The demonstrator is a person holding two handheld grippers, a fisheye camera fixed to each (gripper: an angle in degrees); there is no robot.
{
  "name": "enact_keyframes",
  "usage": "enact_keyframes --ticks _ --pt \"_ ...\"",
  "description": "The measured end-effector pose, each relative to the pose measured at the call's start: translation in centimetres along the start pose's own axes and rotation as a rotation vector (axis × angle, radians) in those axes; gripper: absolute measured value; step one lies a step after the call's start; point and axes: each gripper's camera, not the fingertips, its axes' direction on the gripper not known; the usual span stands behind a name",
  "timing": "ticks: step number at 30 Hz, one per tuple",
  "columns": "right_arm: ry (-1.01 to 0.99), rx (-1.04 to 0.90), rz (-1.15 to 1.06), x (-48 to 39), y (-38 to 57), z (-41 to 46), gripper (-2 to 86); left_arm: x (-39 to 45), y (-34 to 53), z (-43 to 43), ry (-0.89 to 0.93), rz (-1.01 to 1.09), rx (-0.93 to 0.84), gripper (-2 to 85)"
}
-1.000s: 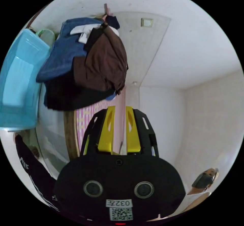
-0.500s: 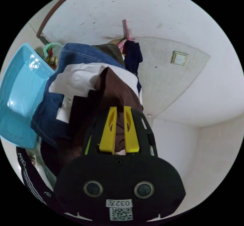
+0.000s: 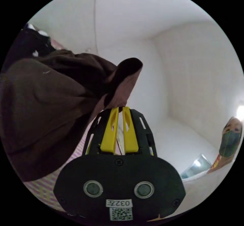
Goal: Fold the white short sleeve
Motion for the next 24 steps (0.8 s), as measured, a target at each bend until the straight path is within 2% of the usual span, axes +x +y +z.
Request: enact_keyframes --ticks 2,3,5,6,8,10,13,20,24 --pt "0.028 0.057 0.024 1.6 1.4 -2.7 -1.0 1.7 6.0 11.8 0.038 -0.003 -0.255 -1.4" --pt "0.039 0.070 0.039 2.1 1.9 -3.4 -1.0 2.0 7.7 14.5 0.047 -0.012 -0.320 -1.4" --pt "0.074 0.124 0.117 4.6 4.0 -6.0 -1.0 2.7 15.1 24.5 0.134 -0.009 -0.638 -1.3" --pt "0.080 0.139 0.136 5.3 4.6 -6.7 -1.0 2.9 17.1 26.9 0.153 -0.004 -0.748 -1.2" --pt "0.123 0.179 0.227 8.3 7.5 -8.9 -1.0 2.6 25.1 34.9 0.149 0.024 -1.166 -0.8" --pt "0.167 0.181 0.314 10.8 9.7 -10.2 -1.0 0.5 29.2 38.1 0.110 -0.028 -1.353 -0.7" --pt "0.198 0.197 0.443 14.1 13.6 -12.2 -1.0 -3.5 29.9 39.0 0.252 -0.221 -1.352 -1.1" --pt "0.246 0.282 0.616 17.4 21.2 -16.5 -0.8 -13.2 21.8 30.0 -0.154 -0.293 -1.028 1.1" --pt "0.271 0.344 0.656 17.9 24.6 -18.8 0.3 -16.3 20.7 25.8 -0.287 -0.315 -1.018 4.3"
